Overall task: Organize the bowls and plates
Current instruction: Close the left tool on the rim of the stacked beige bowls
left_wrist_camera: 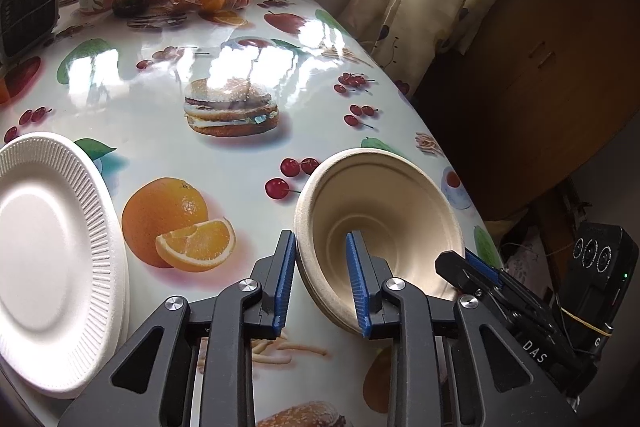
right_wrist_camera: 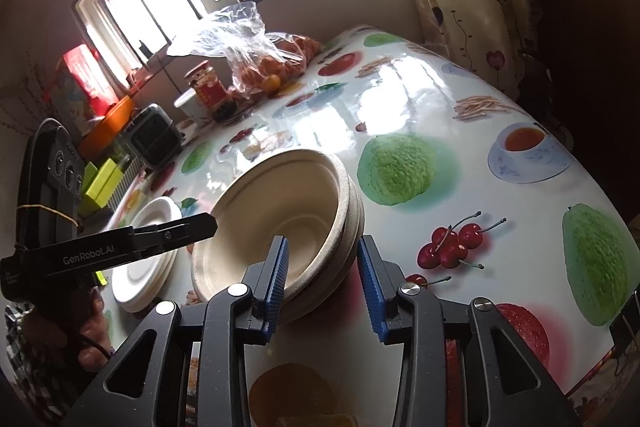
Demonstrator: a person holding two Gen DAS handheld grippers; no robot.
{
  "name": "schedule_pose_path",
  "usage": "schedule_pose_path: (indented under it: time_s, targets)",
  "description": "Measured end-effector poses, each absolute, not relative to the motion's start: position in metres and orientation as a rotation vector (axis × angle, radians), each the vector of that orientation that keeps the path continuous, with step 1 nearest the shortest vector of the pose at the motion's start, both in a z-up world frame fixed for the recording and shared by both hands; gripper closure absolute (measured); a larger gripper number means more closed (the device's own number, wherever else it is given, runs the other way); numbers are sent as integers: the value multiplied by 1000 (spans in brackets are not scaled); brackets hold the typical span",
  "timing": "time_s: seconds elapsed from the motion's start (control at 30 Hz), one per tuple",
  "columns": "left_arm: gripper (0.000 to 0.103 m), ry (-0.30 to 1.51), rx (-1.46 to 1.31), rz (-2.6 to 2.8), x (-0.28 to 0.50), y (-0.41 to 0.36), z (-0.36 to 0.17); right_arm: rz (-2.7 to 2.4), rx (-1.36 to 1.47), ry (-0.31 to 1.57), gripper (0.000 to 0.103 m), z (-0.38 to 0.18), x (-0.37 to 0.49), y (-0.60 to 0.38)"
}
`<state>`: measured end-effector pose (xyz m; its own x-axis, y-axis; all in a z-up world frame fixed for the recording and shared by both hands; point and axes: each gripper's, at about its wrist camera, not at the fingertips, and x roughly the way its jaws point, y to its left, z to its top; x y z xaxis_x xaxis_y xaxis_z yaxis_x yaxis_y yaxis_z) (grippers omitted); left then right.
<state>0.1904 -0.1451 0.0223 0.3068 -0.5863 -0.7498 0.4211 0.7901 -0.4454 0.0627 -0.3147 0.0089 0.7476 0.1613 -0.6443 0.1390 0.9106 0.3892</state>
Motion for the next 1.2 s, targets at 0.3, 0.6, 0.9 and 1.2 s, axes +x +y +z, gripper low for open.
schedule_pose_path:
  time_s: [0.3,0.6,0.9,1.2]
  targets:
    - [82,1075,-195,-664,192,-141,19,2,462,738,72,5,61,-321]
    - [82,1090,-210,-656,193,-142,14,-10,467,746,72,2,62,-324]
    - [83,1100,-208,-671,194,-147,13,-5,464,747,72,2,64,-320]
    - [86,1101,-214,-665,194,-145,13,-10,465,746,73,2,64,-319]
